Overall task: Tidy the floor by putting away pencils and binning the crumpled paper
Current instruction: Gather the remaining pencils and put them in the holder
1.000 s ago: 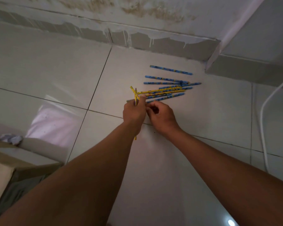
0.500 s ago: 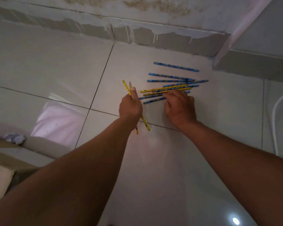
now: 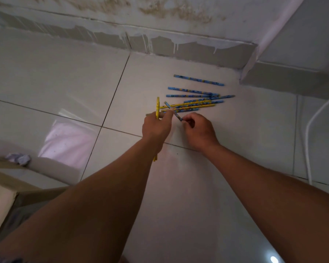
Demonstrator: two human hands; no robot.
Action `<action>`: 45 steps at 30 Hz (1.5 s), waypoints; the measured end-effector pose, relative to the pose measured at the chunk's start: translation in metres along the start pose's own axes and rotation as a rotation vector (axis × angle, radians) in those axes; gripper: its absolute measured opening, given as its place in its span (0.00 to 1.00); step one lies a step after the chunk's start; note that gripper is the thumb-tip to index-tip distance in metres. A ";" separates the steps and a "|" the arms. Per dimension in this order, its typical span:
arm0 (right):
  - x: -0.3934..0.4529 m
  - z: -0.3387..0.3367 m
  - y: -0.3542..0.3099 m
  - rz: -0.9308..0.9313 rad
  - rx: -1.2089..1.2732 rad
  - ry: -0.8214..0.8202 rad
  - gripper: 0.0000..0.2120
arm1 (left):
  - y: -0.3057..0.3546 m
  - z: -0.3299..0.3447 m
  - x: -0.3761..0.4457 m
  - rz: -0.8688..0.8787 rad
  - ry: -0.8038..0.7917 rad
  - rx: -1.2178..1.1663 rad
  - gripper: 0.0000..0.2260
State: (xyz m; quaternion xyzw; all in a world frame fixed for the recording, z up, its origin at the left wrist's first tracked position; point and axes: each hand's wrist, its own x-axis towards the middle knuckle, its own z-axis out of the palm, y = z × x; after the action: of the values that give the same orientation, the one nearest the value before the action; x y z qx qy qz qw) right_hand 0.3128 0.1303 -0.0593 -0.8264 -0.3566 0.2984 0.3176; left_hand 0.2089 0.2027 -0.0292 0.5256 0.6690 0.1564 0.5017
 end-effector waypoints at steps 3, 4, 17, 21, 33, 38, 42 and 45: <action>-0.003 -0.011 -0.013 0.020 0.157 -0.060 0.02 | 0.011 0.005 -0.008 -0.078 -0.040 -0.053 0.18; -0.003 -0.016 -0.016 0.020 0.197 -0.075 0.02 | 0.017 0.005 -0.010 -0.087 -0.045 -0.065 0.17; 0.016 -0.009 -0.015 -0.121 -0.002 0.053 0.06 | 0.014 -0.018 0.016 -0.048 0.070 0.022 0.22; 0.025 0.005 -0.008 -0.199 -0.224 0.088 0.10 | -0.005 -0.020 0.031 -0.063 0.067 -0.009 0.23; 0.035 0.030 -0.006 -0.295 -0.475 0.203 0.03 | -0.016 -0.024 0.051 -0.058 0.081 -0.095 0.16; 0.029 0.030 -0.003 -0.325 -0.562 0.140 0.00 | -0.022 -0.023 0.047 -0.109 0.073 -0.083 0.18; 0.018 0.029 -0.001 -0.220 -0.408 0.060 0.03 | -0.024 -0.019 0.043 -0.155 0.050 -0.076 0.22; 0.010 0.030 -0.006 -0.079 -0.070 0.024 0.02 | -0.016 -0.016 0.039 -0.149 0.004 -0.087 0.22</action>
State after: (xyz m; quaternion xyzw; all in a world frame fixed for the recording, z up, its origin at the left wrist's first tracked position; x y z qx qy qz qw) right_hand 0.2945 0.1503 -0.0761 -0.8259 -0.3953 0.2631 0.3041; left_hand 0.1897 0.2347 -0.0533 0.4517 0.6998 0.1488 0.5331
